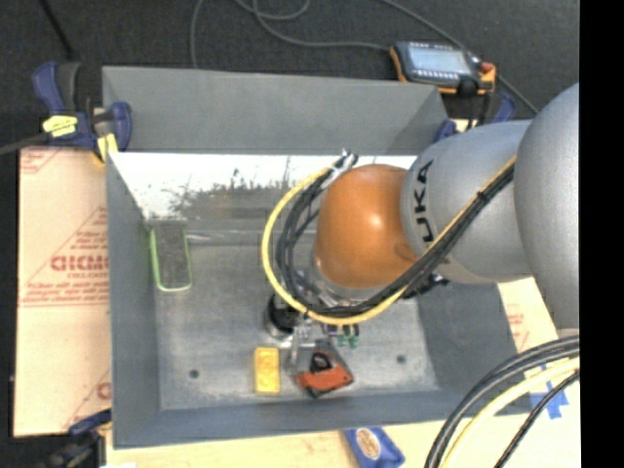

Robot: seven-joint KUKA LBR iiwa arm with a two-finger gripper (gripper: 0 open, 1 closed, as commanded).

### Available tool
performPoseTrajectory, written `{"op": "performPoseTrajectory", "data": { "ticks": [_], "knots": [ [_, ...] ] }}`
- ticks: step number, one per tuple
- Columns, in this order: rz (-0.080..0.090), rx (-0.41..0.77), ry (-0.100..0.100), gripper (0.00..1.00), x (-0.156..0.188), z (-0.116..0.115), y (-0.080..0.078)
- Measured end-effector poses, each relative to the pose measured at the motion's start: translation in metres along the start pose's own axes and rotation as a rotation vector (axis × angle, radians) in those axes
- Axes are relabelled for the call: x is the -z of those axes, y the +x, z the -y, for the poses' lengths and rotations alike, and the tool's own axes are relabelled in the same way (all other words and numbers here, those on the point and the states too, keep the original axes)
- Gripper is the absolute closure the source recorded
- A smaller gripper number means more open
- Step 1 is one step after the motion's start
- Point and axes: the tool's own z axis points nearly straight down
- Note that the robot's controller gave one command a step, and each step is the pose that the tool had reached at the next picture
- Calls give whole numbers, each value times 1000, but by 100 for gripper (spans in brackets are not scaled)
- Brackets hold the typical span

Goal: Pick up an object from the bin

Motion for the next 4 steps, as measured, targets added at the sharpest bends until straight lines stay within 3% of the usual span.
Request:
{"op": "performPoseTrajectory", "data": {
  "ticks": [1,2,3,4],
  "knots": [
    [1,2,-3,100,-24,2,-43],
    [0,-1,-3,0,-24,2,-43],
    [0,-2,-3,0,-24,2,-43],
    [-3,371,-2,100,-8,38,-22]
  ]
}}
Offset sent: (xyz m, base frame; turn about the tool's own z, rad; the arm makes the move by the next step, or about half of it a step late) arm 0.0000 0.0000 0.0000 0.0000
